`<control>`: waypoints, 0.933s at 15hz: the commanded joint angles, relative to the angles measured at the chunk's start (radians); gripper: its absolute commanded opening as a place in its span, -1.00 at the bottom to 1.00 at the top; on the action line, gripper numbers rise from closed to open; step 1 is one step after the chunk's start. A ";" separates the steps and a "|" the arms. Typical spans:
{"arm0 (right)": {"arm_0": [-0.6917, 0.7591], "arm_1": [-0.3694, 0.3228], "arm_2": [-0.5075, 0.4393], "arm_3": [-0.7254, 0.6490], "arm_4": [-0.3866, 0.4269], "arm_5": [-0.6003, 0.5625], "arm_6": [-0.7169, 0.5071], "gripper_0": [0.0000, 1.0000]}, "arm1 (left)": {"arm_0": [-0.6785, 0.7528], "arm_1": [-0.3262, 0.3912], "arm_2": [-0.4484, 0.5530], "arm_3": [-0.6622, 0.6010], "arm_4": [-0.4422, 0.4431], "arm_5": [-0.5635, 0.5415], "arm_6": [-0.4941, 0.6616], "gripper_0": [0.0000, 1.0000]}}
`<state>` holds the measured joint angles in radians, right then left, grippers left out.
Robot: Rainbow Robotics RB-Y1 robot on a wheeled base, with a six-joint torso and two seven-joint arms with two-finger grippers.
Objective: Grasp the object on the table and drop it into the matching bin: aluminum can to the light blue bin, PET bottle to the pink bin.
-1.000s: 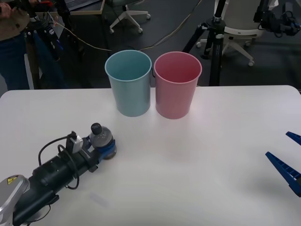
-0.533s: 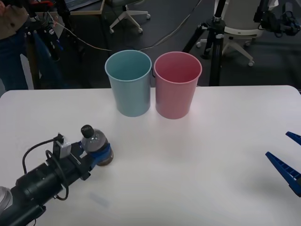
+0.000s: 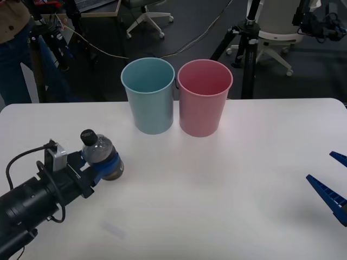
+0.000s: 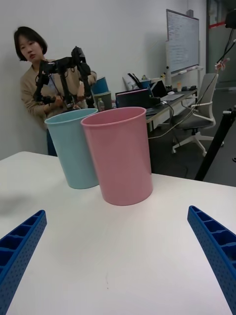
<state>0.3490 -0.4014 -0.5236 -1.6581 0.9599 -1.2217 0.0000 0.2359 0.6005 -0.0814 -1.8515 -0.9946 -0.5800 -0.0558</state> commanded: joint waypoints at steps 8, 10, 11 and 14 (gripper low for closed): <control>0.000 0.000 0.000 0.000 0.000 0.000 0.000 1.00 | 0.010 0.229 -0.008 -0.285 -0.015 0.197 0.192 -1.00; 0.000 0.000 0.000 0.000 0.000 0.000 0.000 1.00 | -0.024 0.285 -0.032 -0.322 -0.015 0.239 0.252 -1.00; 0.000 0.000 0.000 0.000 0.000 0.000 0.000 1.00 | -0.046 0.320 -0.049 -0.347 -0.015 0.272 0.292 -1.00; 0.000 0.000 0.000 0.000 0.000 0.000 0.000 1.00 | -0.139 0.398 -0.097 -0.371 -0.015 0.315 0.396 -1.00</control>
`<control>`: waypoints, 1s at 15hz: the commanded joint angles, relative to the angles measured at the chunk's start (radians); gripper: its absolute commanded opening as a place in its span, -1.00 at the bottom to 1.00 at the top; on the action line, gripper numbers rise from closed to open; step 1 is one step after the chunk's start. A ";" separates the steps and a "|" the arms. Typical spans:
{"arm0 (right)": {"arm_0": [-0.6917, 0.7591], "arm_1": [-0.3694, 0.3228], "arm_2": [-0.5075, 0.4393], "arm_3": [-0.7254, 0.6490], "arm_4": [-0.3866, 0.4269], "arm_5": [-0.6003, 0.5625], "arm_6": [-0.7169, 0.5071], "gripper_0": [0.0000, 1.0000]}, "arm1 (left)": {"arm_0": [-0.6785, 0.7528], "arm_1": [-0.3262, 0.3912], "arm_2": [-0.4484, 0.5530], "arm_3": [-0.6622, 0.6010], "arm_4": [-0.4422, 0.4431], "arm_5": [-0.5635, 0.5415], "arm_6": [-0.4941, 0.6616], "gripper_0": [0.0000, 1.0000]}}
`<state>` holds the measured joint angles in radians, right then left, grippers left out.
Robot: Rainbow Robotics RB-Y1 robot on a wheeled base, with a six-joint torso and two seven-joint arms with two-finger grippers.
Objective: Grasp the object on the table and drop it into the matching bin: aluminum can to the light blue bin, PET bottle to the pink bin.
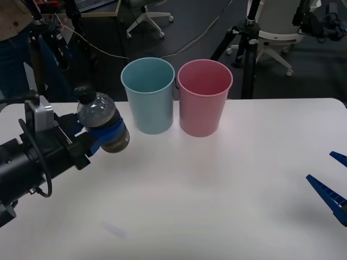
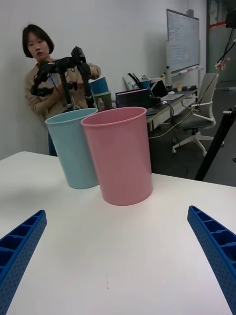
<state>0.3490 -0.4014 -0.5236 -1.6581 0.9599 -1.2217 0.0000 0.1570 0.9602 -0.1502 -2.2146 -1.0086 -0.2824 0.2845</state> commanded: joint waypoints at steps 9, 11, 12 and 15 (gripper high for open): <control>0.000 0.000 0.000 0.000 0.000 0.000 0.000 1.00 | -0.505 0.140 -0.272 0.088 -0.010 0.074 0.214 -1.00; 0.000 0.000 0.000 0.000 0.000 0.000 0.000 1.00 | -0.636 0.138 -0.367 0.159 0.036 0.072 0.216 -0.99; 0.000 0.000 0.000 0.000 0.000 0.000 0.000 1.00 | -0.718 0.138 -0.420 0.204 0.058 0.072 0.216 -0.94; 0.000 0.000 0.000 0.000 0.000 0.000 0.000 1.00 | -0.880 0.114 -0.522 0.305 0.128 0.074 0.217 -0.92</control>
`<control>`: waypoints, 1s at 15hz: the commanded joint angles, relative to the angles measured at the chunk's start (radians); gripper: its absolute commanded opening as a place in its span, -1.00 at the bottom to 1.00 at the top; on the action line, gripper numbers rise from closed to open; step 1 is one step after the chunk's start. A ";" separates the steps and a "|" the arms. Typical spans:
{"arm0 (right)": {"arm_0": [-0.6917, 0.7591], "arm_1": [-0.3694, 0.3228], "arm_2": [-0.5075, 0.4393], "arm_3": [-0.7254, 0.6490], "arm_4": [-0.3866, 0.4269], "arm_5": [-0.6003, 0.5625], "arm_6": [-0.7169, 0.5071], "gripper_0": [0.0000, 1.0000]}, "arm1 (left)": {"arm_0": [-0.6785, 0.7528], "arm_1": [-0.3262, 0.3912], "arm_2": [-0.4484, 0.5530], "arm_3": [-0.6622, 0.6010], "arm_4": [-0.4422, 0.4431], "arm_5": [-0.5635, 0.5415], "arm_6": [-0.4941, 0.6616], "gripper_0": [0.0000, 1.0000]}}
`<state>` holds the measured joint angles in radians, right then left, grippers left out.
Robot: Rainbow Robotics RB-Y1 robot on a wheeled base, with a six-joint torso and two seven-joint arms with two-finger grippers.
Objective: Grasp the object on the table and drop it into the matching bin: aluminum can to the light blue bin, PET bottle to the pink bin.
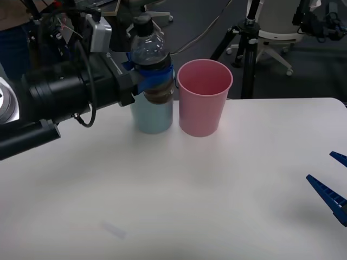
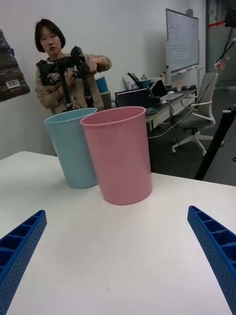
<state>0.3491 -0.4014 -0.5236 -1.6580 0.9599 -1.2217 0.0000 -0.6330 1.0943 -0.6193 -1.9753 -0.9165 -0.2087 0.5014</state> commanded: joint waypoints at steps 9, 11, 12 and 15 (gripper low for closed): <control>0.000 0.000 0.000 0.000 0.000 0.000 0.000 1.00 | -0.384 -0.258 -0.223 0.429 0.059 0.020 -0.007 -0.81; 0.000 0.000 0.000 0.000 0.000 0.000 0.000 1.00 | -0.421 -0.312 -0.237 0.512 0.053 0.020 -0.015 -0.81; 0.000 0.000 0.000 0.000 0.000 0.000 0.000 1.00 | -0.432 -0.335 -0.237 0.541 0.048 0.020 -0.017 -0.81; 0.000 0.000 0.000 0.000 0.000 0.000 0.000 1.00 | -0.471 -0.425 -0.237 0.664 0.030 0.020 -0.026 -0.80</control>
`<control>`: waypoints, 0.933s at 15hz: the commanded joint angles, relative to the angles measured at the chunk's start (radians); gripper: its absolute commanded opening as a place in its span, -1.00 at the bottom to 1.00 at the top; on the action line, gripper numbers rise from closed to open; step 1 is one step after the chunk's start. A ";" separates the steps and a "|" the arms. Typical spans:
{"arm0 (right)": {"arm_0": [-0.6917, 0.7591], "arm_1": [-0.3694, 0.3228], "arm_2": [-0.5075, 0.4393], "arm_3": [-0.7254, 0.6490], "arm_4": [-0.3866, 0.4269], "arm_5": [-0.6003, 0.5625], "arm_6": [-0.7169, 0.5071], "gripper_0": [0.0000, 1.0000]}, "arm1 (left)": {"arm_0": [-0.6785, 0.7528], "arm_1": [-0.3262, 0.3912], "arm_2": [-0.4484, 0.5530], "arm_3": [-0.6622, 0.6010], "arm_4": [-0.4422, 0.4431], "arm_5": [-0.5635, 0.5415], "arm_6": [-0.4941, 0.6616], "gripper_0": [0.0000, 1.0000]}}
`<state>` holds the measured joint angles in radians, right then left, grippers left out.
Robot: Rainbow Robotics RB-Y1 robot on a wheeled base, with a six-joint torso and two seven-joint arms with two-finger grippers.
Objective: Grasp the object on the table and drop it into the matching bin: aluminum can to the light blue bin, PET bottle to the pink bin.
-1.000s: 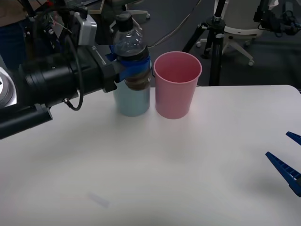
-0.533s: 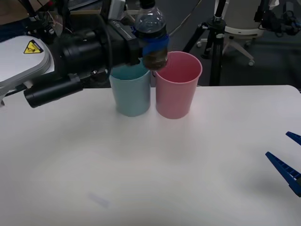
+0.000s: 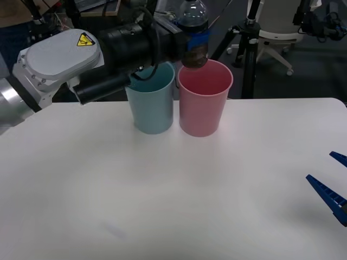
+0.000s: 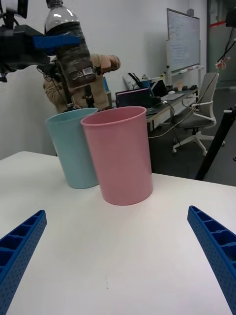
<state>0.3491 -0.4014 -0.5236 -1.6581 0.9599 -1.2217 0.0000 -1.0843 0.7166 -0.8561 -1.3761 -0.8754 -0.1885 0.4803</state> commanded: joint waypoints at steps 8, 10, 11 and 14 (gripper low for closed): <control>0.000 0.000 0.000 0.000 0.000 0.000 0.000 1.00 | -0.051 -0.194 0.000 0.246 -0.065 0.000 -0.039 -0.80; 0.000 0.000 0.000 0.000 0.000 0.000 0.000 1.00 | -0.052 -0.198 0.000 0.246 -0.068 0.000 -0.037 -0.80; 0.000 0.000 0.000 0.000 0.000 0.000 0.000 1.00 | -0.052 -0.201 0.000 0.244 -0.068 0.000 -0.037 -0.80; 0.000 0.000 0.000 0.000 0.000 0.000 0.000 1.00 | -0.052 -0.207 0.000 0.246 -0.068 0.000 -0.034 -0.80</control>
<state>0.3491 -0.4014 -0.5236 -1.6581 0.9599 -1.2217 0.0000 -1.1367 0.5105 -0.8560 -1.1315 -0.9433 -0.1885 0.4444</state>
